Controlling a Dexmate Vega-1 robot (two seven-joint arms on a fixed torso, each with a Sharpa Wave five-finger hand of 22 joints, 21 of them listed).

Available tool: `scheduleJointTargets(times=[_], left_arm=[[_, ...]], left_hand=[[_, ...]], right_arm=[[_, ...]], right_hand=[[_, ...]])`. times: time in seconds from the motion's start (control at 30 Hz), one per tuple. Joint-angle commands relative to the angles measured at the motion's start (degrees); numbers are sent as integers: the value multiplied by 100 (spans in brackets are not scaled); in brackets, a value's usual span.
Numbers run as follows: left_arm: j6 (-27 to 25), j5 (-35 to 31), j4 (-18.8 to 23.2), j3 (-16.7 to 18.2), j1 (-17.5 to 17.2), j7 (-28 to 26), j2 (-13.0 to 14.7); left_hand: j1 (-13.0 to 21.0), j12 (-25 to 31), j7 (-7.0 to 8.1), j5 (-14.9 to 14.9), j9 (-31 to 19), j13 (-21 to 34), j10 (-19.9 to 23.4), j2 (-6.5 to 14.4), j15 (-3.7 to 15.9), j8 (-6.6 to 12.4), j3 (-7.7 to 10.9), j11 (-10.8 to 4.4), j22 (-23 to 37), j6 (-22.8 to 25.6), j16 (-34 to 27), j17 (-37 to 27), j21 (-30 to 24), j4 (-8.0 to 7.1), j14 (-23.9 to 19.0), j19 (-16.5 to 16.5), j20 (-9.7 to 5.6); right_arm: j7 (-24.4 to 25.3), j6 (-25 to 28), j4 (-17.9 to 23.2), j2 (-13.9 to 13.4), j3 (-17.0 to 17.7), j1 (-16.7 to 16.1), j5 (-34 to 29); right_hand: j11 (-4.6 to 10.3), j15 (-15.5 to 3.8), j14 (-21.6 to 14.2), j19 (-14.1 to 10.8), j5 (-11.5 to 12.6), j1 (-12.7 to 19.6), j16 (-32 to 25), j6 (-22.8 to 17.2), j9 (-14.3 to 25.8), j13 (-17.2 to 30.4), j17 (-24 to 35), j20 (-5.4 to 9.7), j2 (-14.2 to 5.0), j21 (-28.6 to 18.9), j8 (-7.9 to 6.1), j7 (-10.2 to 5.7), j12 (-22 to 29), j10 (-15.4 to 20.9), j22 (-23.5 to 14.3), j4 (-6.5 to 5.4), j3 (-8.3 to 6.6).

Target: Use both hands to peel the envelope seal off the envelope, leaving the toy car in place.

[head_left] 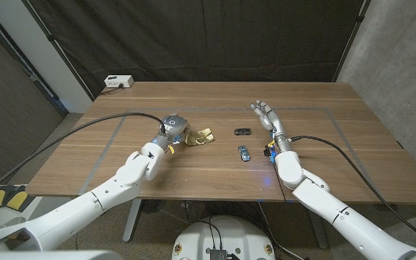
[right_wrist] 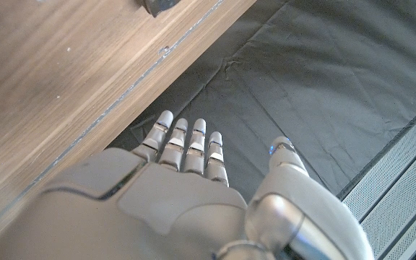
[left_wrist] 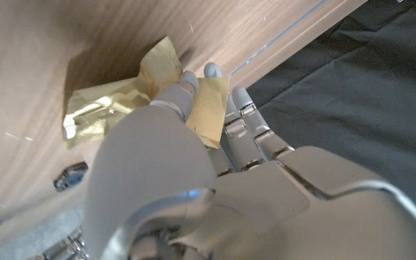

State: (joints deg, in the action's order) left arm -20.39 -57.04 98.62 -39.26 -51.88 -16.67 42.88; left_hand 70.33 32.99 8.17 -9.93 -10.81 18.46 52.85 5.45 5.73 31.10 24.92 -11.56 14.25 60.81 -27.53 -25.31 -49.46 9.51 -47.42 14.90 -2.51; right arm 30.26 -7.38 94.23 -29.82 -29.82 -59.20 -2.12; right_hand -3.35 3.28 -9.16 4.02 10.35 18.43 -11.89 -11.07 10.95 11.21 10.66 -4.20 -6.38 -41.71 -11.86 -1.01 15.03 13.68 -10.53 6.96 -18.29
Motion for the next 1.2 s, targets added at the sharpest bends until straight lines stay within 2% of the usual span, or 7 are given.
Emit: scheduleJointTargets(times=[0.03,0.37,0.5,0.67,0.87,1.07,1.2], left_arm=[[903,1851,-514,462,-149,-3153,-687],[2217,4204,-641,1073,-229,-2584,-1150],[2420,4615,-702,1165,-236,-2480,-1295],[2585,5006,-766,1224,-245,-2297,-1405],[2787,5579,-848,1311,-245,-1988,-1551],[3120,6545,-988,1431,-186,-1236,-1664],[3201,6581,-1047,1408,-139,-1193,-1689]], left_hand=[[95,54,20,17,-16,38,81,-13,800,7,-68,41,33,45,-27,-58,-70,-10,-39,44,15],[159,77,-53,4,-25,100,40,21,797,-26,-113,42,69,-2,57,-125,-179,-39,56,-40,142],[178,86,-85,0,-28,120,29,36,799,-35,-121,42,74,-17,86,-138,-209,-47,72,-61,180],[203,105,-103,-3,-32,149,31,53,802,-37,-133,41,78,-15,118,-157,-248,-55,71,-96,206],[234,125,-129,-2,-36,187,21,53,801,-37,-156,42,78,-7,174,-179,-304,-59,73,-139,215],[253,114,-144,-9,-36,212,-36,52,801,-36,-162,55,70,10,260,-167,-346,-67,94,-187,240],[259,100,-150,-17,-36,223,-78,62,799,-48,-159,63,61,-10,328,-151,-373,-79,113,-214,258]], right_arm=[[147,134,82,51,-67,20,-182],[443,218,142,127,-116,-16,-453],[583,221,165,143,-131,-40,-589],[904,222,210,198,-169,-84,-901],[1336,340,289,286,-303,-95,-1469],[1801,479,347,376,-463,-75,-2091],[1997,420,375,377,-518,-70,-2323]], right_hand=[[30,-39,-74,-88,17,88,-7,-94,4,-1,9,-2,-53,-16,-21,-13,0,64,-17,41,-48],[117,-176,-305,-253,63,258,-59,-224,4,-4,2,27,-162,-43,-44,-45,45,238,-24,106,-186],[180,-244,-471,-347,82,360,-96,-299,4,-7,-2,50,-170,-63,-56,-47,69,333,-27,154,-247],[405,-369,-741,-542,91,540,-140,-560,3,-11,4,55,-156,-109,-111,-30,146,615,-35,213,-336],[571,-560,-1130,-836,64,895,-216,-897,0,-16,15,98,-129,-198,-165,-137,237,975,-44,292,-441],[624,-803,-1477,-1107,18,1341,-292,-1307,-2,-17,30,155,-60,-292,-239,-223,338,1371,-50,347,-518],[692,-961,-1749,-1259,-5,1604,-377,-1610,-2,-15,60,194,16,-351,-292,-332,394,1616,-54,339,-518]])
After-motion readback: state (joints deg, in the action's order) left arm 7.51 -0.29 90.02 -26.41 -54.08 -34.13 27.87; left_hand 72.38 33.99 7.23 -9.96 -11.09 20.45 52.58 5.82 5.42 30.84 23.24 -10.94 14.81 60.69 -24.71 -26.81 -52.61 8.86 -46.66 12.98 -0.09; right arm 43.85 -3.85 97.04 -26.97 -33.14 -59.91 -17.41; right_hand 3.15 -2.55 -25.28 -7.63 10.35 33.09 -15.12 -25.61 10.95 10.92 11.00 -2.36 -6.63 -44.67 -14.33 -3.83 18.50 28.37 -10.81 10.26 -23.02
